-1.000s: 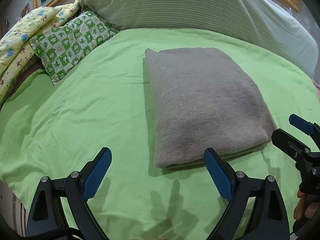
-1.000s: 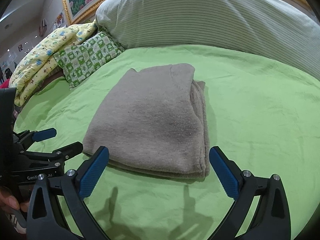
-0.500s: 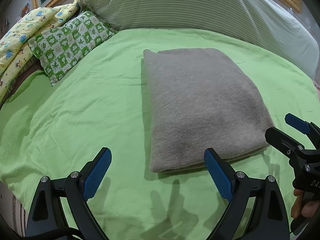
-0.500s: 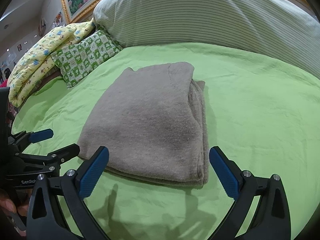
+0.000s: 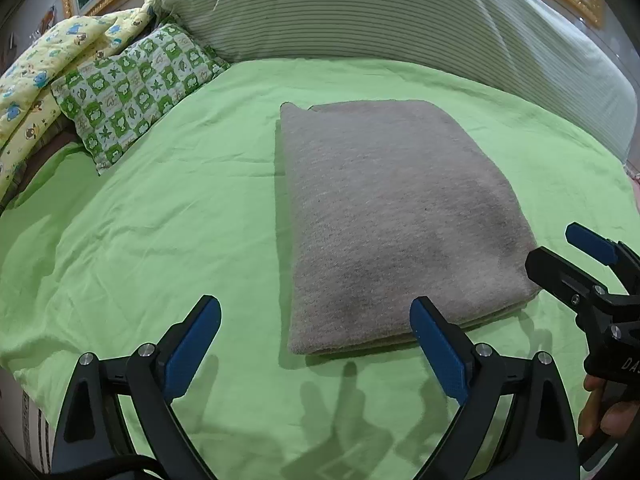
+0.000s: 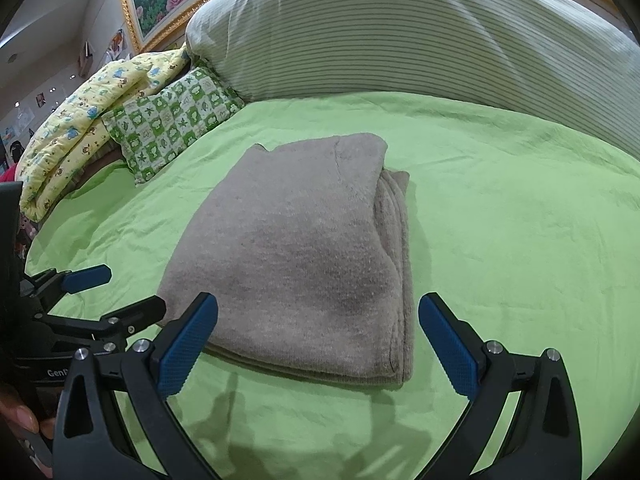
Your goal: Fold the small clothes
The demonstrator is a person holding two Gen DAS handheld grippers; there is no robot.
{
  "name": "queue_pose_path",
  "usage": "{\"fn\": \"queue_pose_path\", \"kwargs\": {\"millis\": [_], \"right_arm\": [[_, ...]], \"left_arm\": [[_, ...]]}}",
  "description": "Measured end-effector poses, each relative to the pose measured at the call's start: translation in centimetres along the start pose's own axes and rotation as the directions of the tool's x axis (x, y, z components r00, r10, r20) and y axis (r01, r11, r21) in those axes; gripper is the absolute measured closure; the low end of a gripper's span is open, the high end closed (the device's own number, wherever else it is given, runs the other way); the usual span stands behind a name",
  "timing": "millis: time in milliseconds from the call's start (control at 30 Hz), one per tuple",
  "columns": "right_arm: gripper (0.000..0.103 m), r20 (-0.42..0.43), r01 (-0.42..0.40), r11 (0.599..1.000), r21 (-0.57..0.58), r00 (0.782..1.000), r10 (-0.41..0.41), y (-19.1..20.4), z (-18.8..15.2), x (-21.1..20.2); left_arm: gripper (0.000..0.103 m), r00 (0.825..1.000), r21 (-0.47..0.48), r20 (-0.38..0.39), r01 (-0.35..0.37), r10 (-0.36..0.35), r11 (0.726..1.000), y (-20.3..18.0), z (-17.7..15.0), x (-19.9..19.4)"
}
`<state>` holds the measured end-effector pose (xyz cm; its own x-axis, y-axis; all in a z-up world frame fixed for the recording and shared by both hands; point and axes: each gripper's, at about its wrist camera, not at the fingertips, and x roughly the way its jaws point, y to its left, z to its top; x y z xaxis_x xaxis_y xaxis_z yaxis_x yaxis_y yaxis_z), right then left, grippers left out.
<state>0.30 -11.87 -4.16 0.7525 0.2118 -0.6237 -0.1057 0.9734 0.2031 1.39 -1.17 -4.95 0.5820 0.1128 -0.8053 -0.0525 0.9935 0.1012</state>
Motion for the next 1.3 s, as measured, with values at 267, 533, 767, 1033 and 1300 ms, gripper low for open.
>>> {"fn": "queue_pose_path", "kwargs": {"millis": [267, 533, 767, 1033, 1300], "right_arm": [[0.002, 0.001, -0.004, 1.000, -0.001, 1.000, 0.004, 0.03, 0.17, 0.06], [0.002, -0.001, -0.004, 1.000, -0.002, 1.000, 0.004, -0.02, 0.20, 0.07], [0.002, -0.003, -0.004, 1.000, -0.002, 1.000, 0.004, 0.04, 0.26, 0.15], [0.002, -0.005, -0.002, 1.000, 0.002, 1.000, 0.002, 0.04, 0.34, 0.26], [0.002, -0.006, 0.002, 1.000, 0.003, 1.000, -0.002, 0.02, 0.36, 0.21]], "left_arm": [[0.007, 1.000, -0.005, -0.002, -0.001, 0.001, 1.000, 0.07, 0.04, -0.02], [0.007, 1.000, -0.010, 0.008, -0.004, 0.004, 1.000, 0.06, 0.02, -0.23], [0.007, 1.000, -0.027, 0.016, 0.001, -0.001, 1.000, 0.11, 0.25, -0.57], [0.007, 1.000, -0.031, 0.020, 0.006, -0.006, 0.999, 0.16, 0.36, -0.69], [0.007, 1.000, -0.038, 0.024, 0.009, -0.008, 0.999, 0.20, 0.37, -0.76]]}}
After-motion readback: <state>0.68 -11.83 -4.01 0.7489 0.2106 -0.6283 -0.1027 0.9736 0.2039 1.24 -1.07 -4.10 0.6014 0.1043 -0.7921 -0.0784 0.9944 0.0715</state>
